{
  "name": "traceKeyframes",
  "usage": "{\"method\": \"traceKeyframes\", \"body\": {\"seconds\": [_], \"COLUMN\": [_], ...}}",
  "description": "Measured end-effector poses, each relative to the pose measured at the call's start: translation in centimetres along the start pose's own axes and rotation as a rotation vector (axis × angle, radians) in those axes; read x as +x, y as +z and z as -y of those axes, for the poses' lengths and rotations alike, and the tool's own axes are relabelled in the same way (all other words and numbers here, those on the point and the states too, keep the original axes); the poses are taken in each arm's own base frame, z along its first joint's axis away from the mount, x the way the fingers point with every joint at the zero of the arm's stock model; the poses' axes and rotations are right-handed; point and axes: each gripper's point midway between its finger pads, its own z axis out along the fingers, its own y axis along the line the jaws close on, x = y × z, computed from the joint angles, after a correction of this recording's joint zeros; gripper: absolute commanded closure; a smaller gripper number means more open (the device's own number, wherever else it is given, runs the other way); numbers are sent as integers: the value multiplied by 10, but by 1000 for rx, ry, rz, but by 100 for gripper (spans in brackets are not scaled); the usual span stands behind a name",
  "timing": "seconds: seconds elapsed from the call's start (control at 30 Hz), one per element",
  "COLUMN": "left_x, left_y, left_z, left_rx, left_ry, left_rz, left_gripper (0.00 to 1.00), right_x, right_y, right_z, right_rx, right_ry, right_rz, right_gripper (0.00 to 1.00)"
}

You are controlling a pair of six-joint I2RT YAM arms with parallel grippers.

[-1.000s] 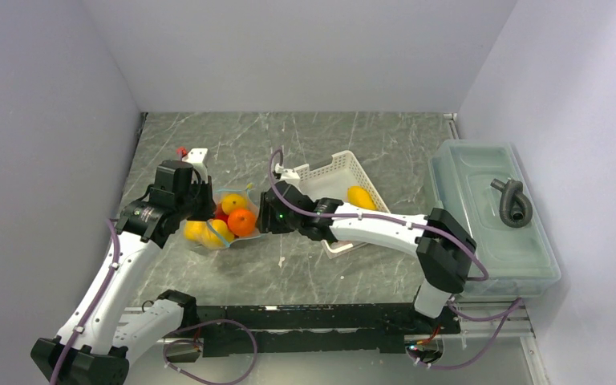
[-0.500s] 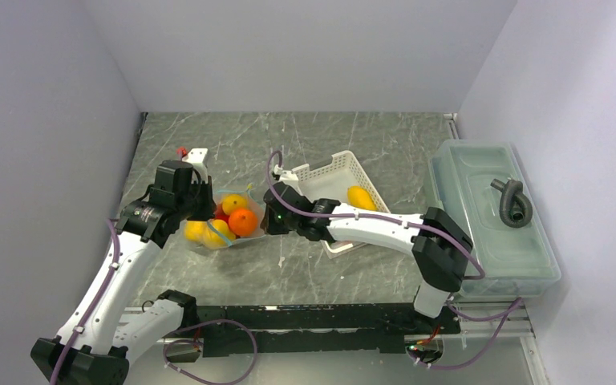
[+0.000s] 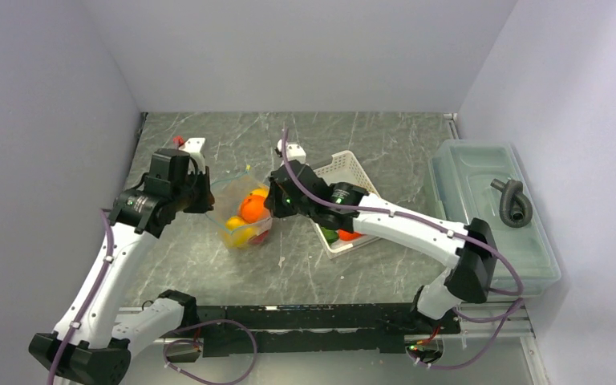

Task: Place the food in the zip-top bag and seal the zipper
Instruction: Adjust the zipper food storage bag at the center of the board.

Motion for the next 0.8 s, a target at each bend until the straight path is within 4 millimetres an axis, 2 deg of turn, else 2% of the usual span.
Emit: {"method": "traceKeyframes", "body": {"seconds": [0.2, 0.37, 0.47, 0.53, 0.63, 0.8], "left_x": [-10, -10, -4, 0, 15, 55], "left_y": [-16, -23, -21, -16, -1, 34], "left_z": [6, 9, 12, 13, 13, 11], "left_rx": [18, 30, 42, 48, 58, 52], "left_ry": [-3, -3, -4, -6, -19, -55], "left_rz": [-6, -32, -64, -83, -129, -281], "left_gripper": [100, 100, 100, 100, 100, 100], "right_x": [-27, -37, -40, -38, -22, 17], "right_y": [-33, -56, -61, -58, -45, -2], "right_z": [-3, 0, 1, 4, 14, 40], "right_rx": [6, 11, 13, 22, 53, 141], "right_ry": [-72, -110, -119, -122, -133, -159], "right_rz": [39, 53, 62, 57, 20, -91], "right_gripper": [100, 100, 100, 100, 100, 100]}}
